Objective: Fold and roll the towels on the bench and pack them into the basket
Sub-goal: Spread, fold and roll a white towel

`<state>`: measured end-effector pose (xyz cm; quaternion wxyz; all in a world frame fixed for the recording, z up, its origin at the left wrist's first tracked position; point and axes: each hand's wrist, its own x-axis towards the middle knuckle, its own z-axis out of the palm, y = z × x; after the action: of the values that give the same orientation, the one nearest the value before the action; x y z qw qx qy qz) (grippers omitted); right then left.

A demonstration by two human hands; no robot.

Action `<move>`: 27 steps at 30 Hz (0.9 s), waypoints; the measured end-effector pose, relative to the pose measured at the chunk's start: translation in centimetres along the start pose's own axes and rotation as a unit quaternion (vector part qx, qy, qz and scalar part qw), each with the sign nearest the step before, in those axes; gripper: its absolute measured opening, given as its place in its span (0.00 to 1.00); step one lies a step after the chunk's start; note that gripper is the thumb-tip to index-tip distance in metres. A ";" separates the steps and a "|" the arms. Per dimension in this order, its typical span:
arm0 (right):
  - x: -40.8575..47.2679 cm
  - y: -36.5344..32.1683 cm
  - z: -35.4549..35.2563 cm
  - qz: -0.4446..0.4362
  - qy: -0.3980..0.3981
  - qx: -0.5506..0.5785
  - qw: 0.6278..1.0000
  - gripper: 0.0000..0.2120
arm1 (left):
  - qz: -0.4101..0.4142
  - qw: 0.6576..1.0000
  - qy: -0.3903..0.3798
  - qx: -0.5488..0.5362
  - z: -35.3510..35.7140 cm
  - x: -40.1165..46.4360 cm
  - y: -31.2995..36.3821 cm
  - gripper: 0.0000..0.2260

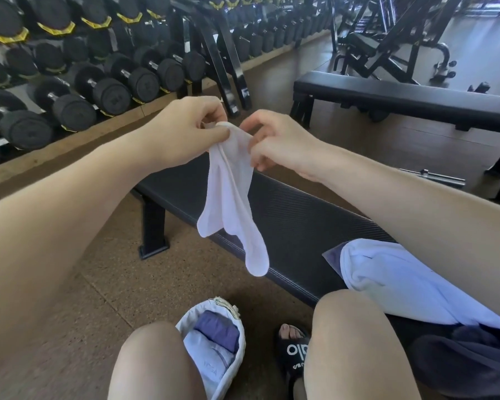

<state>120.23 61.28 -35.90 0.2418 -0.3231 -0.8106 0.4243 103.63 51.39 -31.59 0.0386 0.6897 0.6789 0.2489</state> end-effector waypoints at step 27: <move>1.7 1.9 -2.7 -0.084 0.167 -0.101 0.977 0.09 | -0.055 0.996 0.064 0.016 0.7 -1.5 -3.0 0.04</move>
<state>121.50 64.77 -35.86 0.3741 -0.3429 -0.8220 0.2583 101.23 50.32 -33.79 -0.0025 0.6349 0.7206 0.2787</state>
